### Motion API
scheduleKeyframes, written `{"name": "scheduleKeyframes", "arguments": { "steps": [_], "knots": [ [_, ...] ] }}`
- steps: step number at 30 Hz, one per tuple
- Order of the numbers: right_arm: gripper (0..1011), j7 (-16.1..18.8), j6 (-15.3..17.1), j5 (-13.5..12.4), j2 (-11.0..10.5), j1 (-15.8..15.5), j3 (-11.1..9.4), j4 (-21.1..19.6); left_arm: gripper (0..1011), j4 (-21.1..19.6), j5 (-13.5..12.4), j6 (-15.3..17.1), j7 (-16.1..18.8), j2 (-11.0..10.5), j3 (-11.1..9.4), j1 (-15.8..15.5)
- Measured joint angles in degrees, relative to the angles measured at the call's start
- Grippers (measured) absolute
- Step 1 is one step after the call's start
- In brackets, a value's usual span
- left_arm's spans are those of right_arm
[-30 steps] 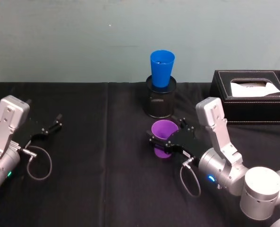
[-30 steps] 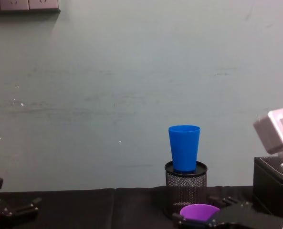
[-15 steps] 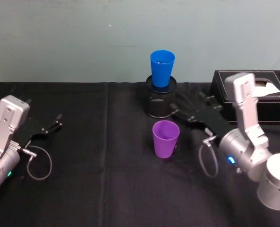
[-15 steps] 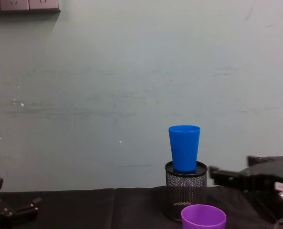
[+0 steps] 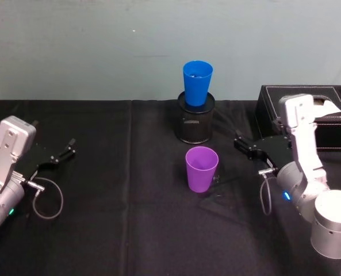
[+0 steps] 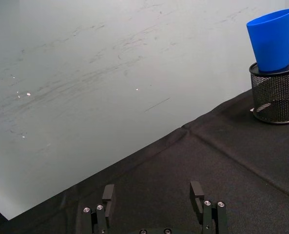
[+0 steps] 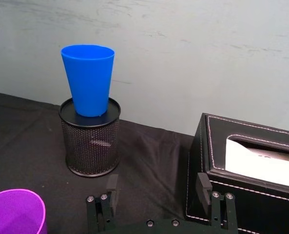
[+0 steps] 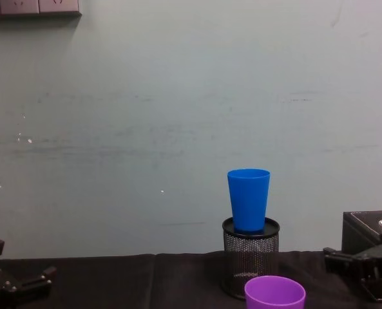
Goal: Pick up one cup with a gripper and tap it against the other cup.
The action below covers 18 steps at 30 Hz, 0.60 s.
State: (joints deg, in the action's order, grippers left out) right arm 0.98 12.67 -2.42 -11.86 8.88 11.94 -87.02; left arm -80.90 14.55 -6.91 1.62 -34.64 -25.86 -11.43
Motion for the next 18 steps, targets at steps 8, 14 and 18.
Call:
{"name": "scheduleKeyframes", "arguments": {
  "steps": [8,14,18],
  "knots": [
    [1003,-0.22,-0.43,0.63,0.16,0.33,0.19,0.64,1000,0.0,0.0,0.0,0.0,0.0,0.0,0.0],
    [1003,-0.24,-0.32,0.52,0.13,0.23,0.13,0.4,1000,0.0,0.0,0.0,0.0,0.0,0.0,0.0],
    [1003,-0.25,-0.25,0.4,0.11,0.18,0.1,0.3,1000,0.0,0.0,0.0,0.0,0.0,0.0,0.0]
  ]
}}
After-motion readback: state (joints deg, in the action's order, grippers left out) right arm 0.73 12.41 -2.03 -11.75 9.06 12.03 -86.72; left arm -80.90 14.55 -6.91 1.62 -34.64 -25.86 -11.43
